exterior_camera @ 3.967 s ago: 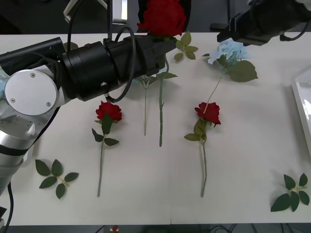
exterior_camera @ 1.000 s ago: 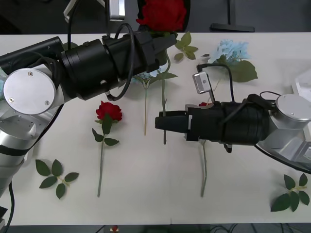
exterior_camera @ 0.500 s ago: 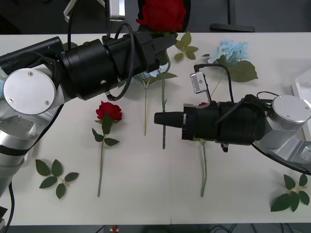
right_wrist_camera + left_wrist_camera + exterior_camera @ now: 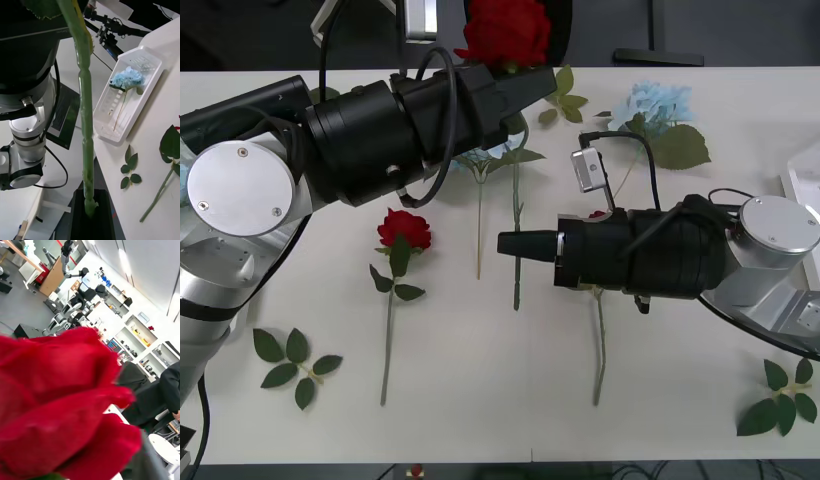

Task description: Place the red flowers into the right box and the blue flowers into the left box. If a person shows an open palm, hand one flower to the person first, then continue sorting.

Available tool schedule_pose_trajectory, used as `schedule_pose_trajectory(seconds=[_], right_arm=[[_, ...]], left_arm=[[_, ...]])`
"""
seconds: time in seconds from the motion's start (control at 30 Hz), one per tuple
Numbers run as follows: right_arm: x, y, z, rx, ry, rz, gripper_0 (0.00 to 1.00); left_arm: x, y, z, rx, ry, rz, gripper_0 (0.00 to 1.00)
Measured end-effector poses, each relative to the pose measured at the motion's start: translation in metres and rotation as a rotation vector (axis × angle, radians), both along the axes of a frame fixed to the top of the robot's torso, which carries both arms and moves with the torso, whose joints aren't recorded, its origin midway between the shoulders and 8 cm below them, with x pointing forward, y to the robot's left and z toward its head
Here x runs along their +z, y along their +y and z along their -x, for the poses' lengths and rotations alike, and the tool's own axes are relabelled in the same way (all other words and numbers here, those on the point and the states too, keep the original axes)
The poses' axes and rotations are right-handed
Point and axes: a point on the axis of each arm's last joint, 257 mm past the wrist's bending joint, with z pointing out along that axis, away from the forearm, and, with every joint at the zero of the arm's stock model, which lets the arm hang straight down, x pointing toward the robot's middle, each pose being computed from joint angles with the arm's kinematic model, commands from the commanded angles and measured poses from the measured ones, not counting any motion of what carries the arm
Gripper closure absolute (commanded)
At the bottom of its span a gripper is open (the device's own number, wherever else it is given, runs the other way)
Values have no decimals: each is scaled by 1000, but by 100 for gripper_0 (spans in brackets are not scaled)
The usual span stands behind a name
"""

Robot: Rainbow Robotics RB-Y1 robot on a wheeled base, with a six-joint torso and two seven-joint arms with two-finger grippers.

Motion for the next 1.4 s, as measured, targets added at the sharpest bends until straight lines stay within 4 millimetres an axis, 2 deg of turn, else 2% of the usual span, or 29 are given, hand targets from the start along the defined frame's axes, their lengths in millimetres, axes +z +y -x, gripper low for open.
schedule_pose_trajectory(seconds=[0.17,0.23,0.47,0.7,0.83,0.97,1.13,1.23,1.4], right_arm=[[0,0,-1,-6,0,0,100],[0,-1,-2,-6,-1,1,100],[-5,-13,-7,-24,-5,33,100],[-25,-53,-30,-97,-46,178,100],[-23,-82,-52,-162,-62,261,100],[-7,-122,-83,-256,-106,324,100],[-2,-197,-120,-384,-108,455,100],[-4,-252,-135,-461,-75,552,100],[-7,-356,-155,-600,-75,753,100]], left_arm=[[0,1,4,-26,20,0,0],[-3,8,7,-45,28,-36,0],[-3,69,9,-41,64,-94,0],[-42,126,11,14,135,-221,0],[-77,163,5,90,169,-350,0],[-121,205,-1,183,214,-532,0],[-171,254,-15,312,254,-783,0],[-196,259,-18,341,264,-875,0],[-238,248,-19,387,328,-956,0]])
